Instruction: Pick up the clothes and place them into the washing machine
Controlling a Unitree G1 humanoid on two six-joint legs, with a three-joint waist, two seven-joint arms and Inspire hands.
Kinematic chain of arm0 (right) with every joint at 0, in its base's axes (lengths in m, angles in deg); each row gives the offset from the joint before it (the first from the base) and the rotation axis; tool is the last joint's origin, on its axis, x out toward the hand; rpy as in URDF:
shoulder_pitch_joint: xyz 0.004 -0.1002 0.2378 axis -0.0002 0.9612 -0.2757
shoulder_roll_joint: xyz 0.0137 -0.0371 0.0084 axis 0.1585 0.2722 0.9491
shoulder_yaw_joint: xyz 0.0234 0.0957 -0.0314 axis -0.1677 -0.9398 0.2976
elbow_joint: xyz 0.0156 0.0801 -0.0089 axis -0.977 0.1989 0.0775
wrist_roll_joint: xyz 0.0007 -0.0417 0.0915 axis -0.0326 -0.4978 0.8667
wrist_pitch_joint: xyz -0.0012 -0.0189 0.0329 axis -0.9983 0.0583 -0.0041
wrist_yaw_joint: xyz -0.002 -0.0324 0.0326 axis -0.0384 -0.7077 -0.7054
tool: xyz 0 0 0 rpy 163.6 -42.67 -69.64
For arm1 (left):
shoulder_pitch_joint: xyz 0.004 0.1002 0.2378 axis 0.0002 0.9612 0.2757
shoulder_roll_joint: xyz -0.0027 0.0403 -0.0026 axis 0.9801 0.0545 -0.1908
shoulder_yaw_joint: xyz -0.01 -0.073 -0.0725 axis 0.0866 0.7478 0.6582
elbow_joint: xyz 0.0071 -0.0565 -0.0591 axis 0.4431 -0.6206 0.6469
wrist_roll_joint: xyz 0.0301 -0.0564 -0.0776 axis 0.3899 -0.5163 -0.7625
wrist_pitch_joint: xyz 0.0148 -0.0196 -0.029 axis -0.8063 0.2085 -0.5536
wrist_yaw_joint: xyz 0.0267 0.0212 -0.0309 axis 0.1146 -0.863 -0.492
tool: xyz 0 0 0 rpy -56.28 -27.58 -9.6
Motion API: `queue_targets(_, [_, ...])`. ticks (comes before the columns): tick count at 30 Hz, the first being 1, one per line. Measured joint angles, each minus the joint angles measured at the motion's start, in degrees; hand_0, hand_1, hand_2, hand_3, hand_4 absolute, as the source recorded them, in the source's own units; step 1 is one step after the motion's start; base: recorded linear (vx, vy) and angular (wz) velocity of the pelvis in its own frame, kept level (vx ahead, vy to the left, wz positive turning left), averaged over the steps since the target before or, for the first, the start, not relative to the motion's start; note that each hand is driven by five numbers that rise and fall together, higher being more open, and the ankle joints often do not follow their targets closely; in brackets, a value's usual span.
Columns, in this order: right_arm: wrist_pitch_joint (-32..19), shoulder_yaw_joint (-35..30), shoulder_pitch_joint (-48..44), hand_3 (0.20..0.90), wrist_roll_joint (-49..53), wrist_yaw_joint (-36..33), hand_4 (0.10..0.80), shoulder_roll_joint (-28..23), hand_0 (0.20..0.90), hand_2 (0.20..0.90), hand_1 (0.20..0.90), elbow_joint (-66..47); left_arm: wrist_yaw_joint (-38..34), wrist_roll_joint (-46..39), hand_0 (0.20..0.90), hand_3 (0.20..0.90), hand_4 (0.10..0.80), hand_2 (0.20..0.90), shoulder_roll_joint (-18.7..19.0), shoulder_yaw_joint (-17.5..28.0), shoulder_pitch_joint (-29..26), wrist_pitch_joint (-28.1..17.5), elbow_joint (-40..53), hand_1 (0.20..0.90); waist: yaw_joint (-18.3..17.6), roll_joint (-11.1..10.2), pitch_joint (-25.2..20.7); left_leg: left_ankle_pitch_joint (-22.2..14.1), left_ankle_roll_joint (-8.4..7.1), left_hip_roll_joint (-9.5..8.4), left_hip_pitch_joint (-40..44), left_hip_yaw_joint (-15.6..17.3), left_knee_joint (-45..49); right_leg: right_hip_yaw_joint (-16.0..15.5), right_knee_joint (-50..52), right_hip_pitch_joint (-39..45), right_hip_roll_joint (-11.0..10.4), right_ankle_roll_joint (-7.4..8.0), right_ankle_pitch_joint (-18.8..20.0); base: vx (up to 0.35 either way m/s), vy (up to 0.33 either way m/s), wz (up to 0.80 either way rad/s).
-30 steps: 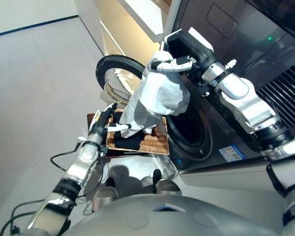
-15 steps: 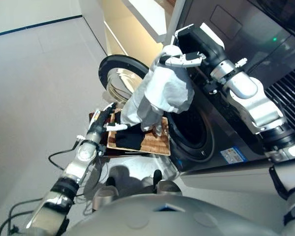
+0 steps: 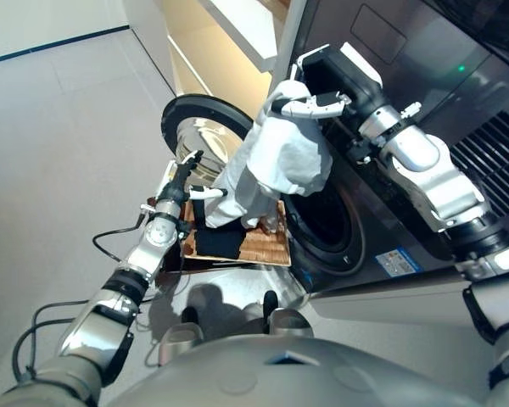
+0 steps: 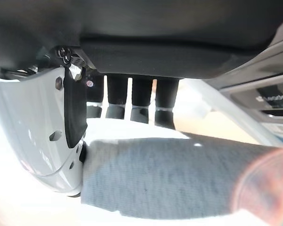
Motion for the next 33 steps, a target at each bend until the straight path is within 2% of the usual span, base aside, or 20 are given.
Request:
queue_targets(5, [0.0,1.0,-0.2,0.200,0.6,0.0,0.300,2.4,0.200,0.200,0.200,0.0,0.2,-0.9,0.900,0.900,0.800,0.900,-0.5,-1.1,-0.6,0.1,-1.0,0.900,-1.0,-0.3,-0.2,0.0,0.00,-0.01,0.0,0.1,0.0,0.0,0.0,0.0,0.0,0.00,0.0,0.000,0.000,0.00])
queue_targets(10, [0.0,2.1,-0.6,0.200,1.3,0.0,0.300,2.4,0.200,0.200,0.200,-0.1,0.8,-2.3,0.900,0.900,0.800,0.900,-1.8,-2.9,-2.2,0.7,-3.3,0.900,-1.1,-0.5,-0.3,0.0,0.00,-0.01,0.0,0.1,0.0,0.0,0.0,-0.1,0.0,0.01,0.0,0.000,0.000,0.00])
queue_targets(11, [0.0,3.1,-1.1,0.200,2.2,0.1,0.300,2.4,0.200,0.200,0.200,-0.2,1.5,-4.0,0.900,0.900,0.800,0.900,-3.0,-3.4,-2.8,0.9,-4.4,0.900,-1.5,-0.5,-0.4,0.0,0.00,-0.01,0.0,0.2,0.0,0.1,0.0,-0.1,0.0,0.01,0.0,0.000,0.000,0.00])
queue_targets(14, [0.0,3.9,-1.6,0.200,2.7,0.1,0.300,2.5,0.200,0.200,0.200,-1.0,3.3,-7.3,0.900,0.900,0.800,0.900,-3.5,-5.0,-3.6,0.9,-4.6,0.900,-1.8,-0.6,-0.4,0.0,0.00,-0.01,0.0,0.2,0.0,0.1,0.0,-0.1,0.0,0.01,0.0,0.000,0.000,0.00])
queue_targets(22, [0.0,4.7,-2.1,0.200,4.4,0.2,0.300,2.4,0.200,0.200,0.200,-2.6,7.1,-14.8,0.900,0.900,0.800,0.900,-4.7,-5.3,-3.9,0.9,-4.6,0.900,-2.7,-0.7,-0.5,0.0,-0.01,0.01,0.1,0.5,0.0,0.3,0.0,-0.1,0.0,0.01,0.0,0.001,0.000,0.00])
queue_targets(33, [0.0,7.0,-2.8,0.200,4.6,1.5,0.300,2.5,0.200,0.200,0.200,-2.6,9.5,-17.0,0.900,0.900,0.800,0.900,-5.8,-8.3,-6.7,1.5,-8.9,0.900,-3.1,-0.7,-0.9,0.0,-0.01,0.00,0.1,0.5,0.0,0.3,0.0,-0.1,0.0,0.02,0.0,0.000,0.000,0.00])
